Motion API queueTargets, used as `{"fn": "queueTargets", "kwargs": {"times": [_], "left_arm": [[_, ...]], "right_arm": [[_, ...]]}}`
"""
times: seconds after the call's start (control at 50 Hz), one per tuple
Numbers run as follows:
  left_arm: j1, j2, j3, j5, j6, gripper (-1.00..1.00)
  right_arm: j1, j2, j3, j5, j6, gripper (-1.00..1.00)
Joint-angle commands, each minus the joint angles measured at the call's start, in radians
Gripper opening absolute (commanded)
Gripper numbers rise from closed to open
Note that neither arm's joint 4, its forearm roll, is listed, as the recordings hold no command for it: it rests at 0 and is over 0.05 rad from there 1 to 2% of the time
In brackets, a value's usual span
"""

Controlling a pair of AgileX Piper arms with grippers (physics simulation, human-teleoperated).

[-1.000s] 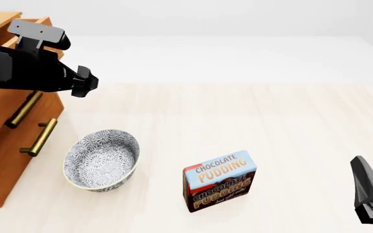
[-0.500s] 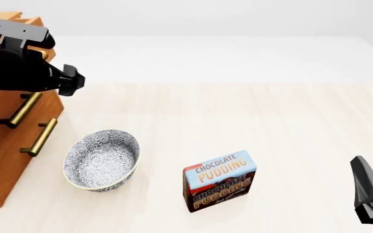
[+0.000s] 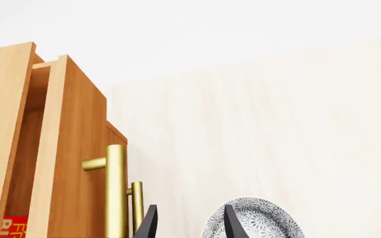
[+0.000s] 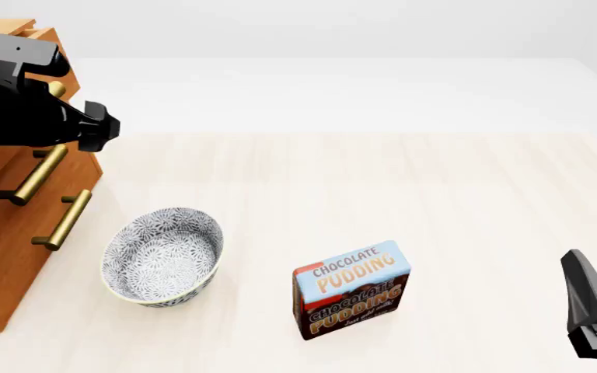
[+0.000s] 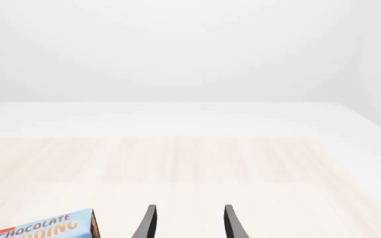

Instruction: Put the butter at the back in the top drawer of the cabinet and close it.

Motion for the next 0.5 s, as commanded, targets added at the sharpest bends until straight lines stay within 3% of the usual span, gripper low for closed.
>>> {"fn": "queueTargets", "kwargs": {"times": [0.02,0.5], "left_arm": [[0.028,-0.005,0.01,-0.012,-0.005,1.0],[0.078,0.003,0.041,-0.061,-0.014,1.0]], "right_arm": [[0.0,0.0,0.0,0.0,0.0,1.0],[0.0,0.0,0.0,0.0,0.0,1.0]]}}
